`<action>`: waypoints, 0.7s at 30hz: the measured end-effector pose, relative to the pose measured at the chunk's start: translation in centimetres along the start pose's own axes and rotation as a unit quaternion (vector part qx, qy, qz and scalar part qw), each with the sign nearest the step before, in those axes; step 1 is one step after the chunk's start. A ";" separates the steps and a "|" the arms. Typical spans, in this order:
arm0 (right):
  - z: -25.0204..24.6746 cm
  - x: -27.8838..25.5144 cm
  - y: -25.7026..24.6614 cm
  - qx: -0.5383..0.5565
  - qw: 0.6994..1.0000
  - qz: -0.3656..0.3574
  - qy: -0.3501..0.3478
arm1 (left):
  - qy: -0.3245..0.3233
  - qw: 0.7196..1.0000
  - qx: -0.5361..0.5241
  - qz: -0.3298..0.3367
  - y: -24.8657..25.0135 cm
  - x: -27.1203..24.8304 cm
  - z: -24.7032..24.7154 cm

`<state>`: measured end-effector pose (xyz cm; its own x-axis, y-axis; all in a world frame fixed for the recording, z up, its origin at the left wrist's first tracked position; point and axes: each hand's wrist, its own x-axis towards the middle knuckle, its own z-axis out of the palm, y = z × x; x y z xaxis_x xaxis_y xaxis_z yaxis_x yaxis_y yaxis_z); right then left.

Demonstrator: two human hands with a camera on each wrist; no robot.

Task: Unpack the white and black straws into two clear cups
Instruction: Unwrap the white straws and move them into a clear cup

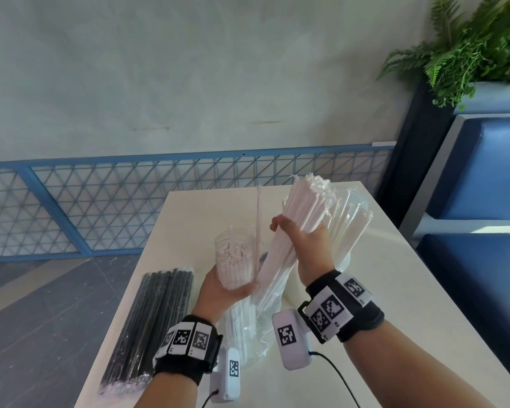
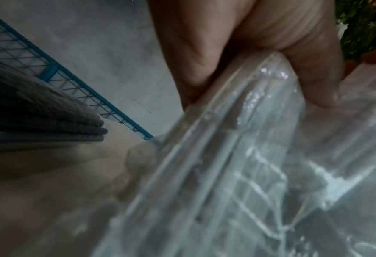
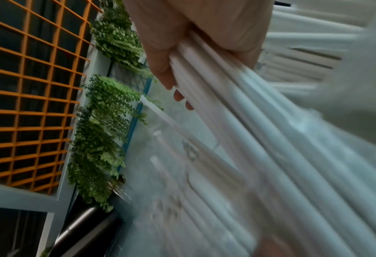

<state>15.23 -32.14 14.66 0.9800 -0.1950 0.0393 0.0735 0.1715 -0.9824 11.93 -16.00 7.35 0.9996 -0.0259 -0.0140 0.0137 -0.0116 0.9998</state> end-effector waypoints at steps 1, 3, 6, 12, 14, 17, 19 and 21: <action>0.0 0.2 -0.6 0.007 1.000 -0.009 0.009 | 0.000 1.000 -0.008 0.003 0.0 0.0 -0.2; 0.0 0.9 -1.1 0.019 1.000 -0.009 0.023 | 0.002 1.000 -0.016 0.001 -0.2 0.1 -0.4; -0.1 1.4 -1.3 0.012 1.000 -0.009 0.024 | 0.008 1.000 -0.007 -0.005 -0.1 0.3 -0.2; 0.5 0.8 -1.8 -0.086 0.993 -0.004 -0.079 | 0.005 1.000 0.005 -0.012 0.5 0.8 0.3; 0.7 0.8 -1.9 -0.090 0.994 -0.016 -0.067 | 0.017 1.000 0.002 -0.012 0.5 1.0 0.5; 0.4 1.1 -2.5 -0.072 0.996 -0.040 -0.031 | 0.023 1.000 0.006 -0.015 0.5 1.0 0.6; 0.0 1.5 -2.9 -0.044 0.998 -0.047 -0.009 | 0.018 1.000 0.012 -0.017 0.4 0.9 0.6; -0.3 1.6 -3.3 -0.026 0.998 -0.055 0.007 | 0.012 1.000 0.017 -0.014 0.4 0.9 0.7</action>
<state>16.46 -33.33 17.95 0.9637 -0.2238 0.1454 0.1706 0.0977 -0.9805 12.81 -16.70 7.75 0.9991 -0.0008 -0.0417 0.0416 -0.0451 0.9981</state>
